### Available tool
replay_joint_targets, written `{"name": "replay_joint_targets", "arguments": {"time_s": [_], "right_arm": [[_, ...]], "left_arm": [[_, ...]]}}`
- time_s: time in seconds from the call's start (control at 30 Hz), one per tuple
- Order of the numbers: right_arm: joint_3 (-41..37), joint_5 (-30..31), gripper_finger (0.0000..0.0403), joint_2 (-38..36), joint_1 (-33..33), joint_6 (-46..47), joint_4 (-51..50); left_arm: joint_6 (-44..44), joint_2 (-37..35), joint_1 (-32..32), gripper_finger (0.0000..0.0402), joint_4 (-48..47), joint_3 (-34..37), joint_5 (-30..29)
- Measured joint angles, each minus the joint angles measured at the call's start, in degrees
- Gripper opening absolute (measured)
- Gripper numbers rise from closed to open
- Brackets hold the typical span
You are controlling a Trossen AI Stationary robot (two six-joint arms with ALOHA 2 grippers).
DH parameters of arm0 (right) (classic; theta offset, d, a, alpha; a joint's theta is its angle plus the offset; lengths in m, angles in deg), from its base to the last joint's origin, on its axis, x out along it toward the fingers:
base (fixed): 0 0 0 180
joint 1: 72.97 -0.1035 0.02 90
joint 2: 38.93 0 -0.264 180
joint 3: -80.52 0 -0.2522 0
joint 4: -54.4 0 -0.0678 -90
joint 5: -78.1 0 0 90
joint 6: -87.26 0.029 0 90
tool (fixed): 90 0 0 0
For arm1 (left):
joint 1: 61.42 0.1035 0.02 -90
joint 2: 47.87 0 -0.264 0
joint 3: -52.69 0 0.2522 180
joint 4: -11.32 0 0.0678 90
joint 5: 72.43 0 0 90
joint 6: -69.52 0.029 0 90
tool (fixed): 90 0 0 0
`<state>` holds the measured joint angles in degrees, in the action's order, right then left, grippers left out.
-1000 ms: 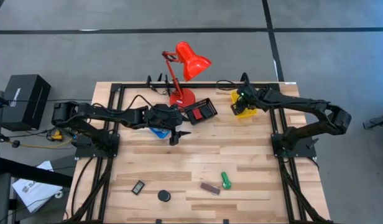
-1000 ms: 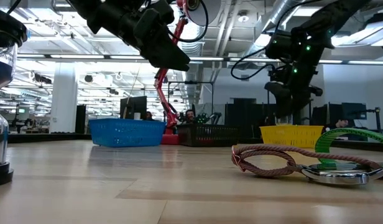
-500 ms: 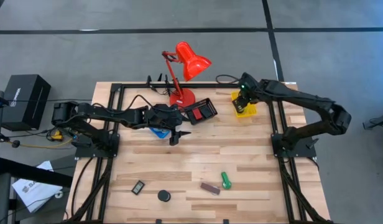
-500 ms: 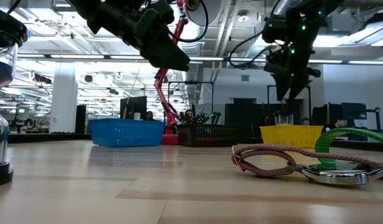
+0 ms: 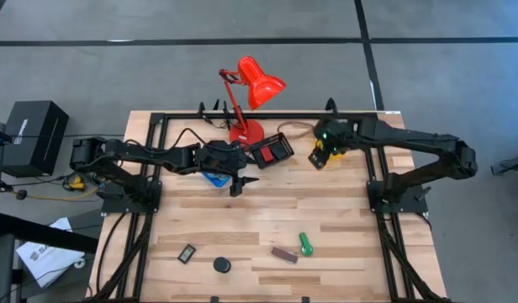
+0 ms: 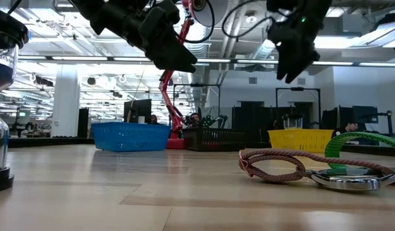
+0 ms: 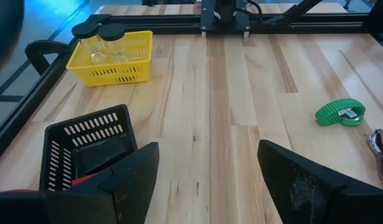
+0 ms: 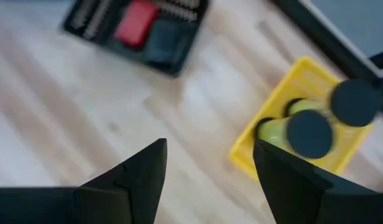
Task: Pick & Place Office items
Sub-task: Put the brown wristwatch into the blue bin
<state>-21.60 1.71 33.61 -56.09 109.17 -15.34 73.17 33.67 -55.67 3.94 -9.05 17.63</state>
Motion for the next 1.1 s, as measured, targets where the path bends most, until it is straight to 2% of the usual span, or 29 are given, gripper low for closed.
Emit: {"name": "replay_joint_targets", "arguments": {"time_s": [0.13, 0.27, 0.4, 0.57, 0.73, 0.87, 1.1], "right_arm": [[0.02, 0.14, 0.0230, -0.25, -6.48, 1.43, -0.79], [0.02, -5.90, 0.0230, -0.55, -11.25, 3.17, -1.89], [0.02, -6.68, 0.0230, -0.97, -15.02, -0.24, -2.36], [-2.53, -6.06, 0.0230, -4.32, -16.47, -0.77, -1.17], [-7.72, -4.82, 0.0230, -11.70, -15.93, 2.80, -0.95], [-15.16, -0.25, 0.0230, -18.56, -15.95, 4.46, 8.94], [-30.28, -2.22, 0.0230, -23.87, -15.49, -3.51, 36.90]], "left_arm": [[-0.09, 0.00, -0.01, 0.0269, 0.11, 0.00, 0.01], [-3.10, 0.00, -0.01, 0.0269, 0.13, 0.00, 0.01], [-5.39, 0.00, 0.01, 0.0269, 0.19, 0.00, -0.01], [-8.96, 0.00, -0.01, 0.0269, 0.19, 0.00, -0.01], [-10.16, 0.00, -0.01, 0.0269, 0.19, -0.02, -0.01], [-10.16, 0.00, -0.01, 0.0269, 0.19, -0.02, -0.01], [-10.18, 0.00, -0.05, 0.0269, 0.67, -0.02, -0.01]]}}
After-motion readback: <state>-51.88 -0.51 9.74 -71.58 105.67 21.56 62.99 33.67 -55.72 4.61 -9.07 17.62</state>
